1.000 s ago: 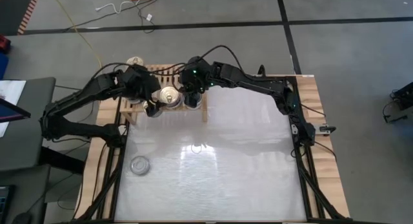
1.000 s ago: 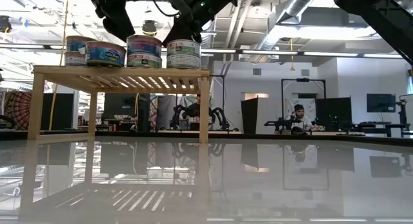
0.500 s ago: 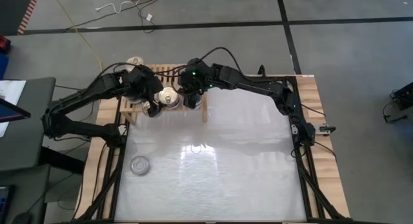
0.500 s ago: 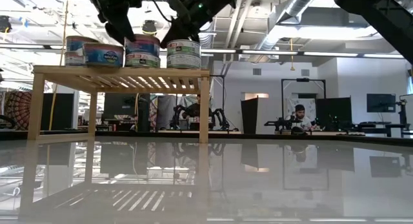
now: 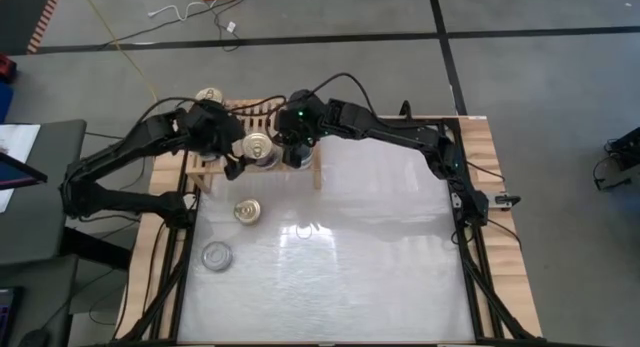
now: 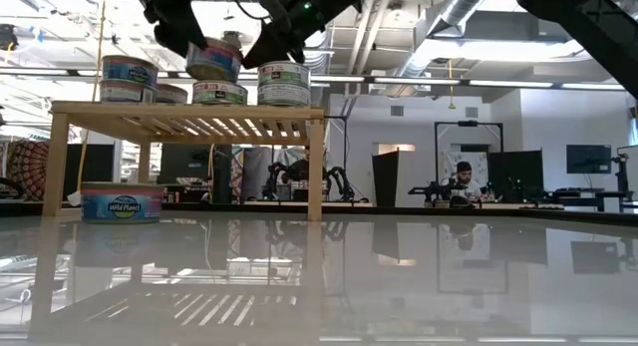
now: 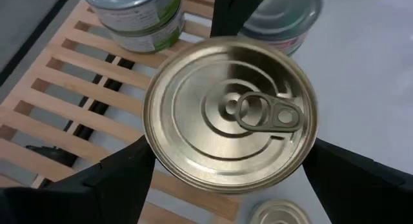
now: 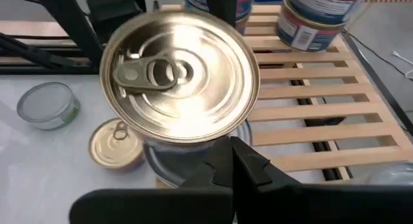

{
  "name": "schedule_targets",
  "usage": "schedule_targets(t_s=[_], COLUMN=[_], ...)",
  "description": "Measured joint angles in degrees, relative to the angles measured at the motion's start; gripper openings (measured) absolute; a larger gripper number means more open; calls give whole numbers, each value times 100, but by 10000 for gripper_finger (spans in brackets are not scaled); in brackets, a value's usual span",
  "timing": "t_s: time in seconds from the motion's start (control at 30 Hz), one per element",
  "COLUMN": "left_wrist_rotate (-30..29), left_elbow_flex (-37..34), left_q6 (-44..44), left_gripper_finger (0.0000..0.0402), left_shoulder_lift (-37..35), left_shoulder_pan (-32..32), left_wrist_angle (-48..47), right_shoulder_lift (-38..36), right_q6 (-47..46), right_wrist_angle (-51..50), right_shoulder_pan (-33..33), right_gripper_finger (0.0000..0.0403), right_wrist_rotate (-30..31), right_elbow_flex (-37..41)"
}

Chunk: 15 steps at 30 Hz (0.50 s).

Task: Stack canned seafood by type on shelf
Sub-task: Stack the blue tuna can on top of the bottom right blue tuna can on the shelf

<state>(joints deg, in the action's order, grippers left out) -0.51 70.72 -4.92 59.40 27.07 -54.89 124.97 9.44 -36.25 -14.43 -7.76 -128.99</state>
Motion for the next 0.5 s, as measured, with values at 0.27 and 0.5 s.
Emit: schedule_targets(t_s=[0.27,0.5], left_wrist_rotate=[18,-292], left_elbow_flex=[0,-4], left_q6=[389,789], left_gripper_finger=[367,367], left_shoulder_lift=[-304,-288], left_shoulder_pan=[-199,-354], left_wrist_angle=[-232,-737], right_shoulder_lift=[0,195], right_q6=[3,4], right_wrist_angle=[314,738], right_shoulder_pan=[136,251], right_gripper_finger=[16,16], right_wrist_rotate=[-227,-265], right_elbow_flex=[2,-5])
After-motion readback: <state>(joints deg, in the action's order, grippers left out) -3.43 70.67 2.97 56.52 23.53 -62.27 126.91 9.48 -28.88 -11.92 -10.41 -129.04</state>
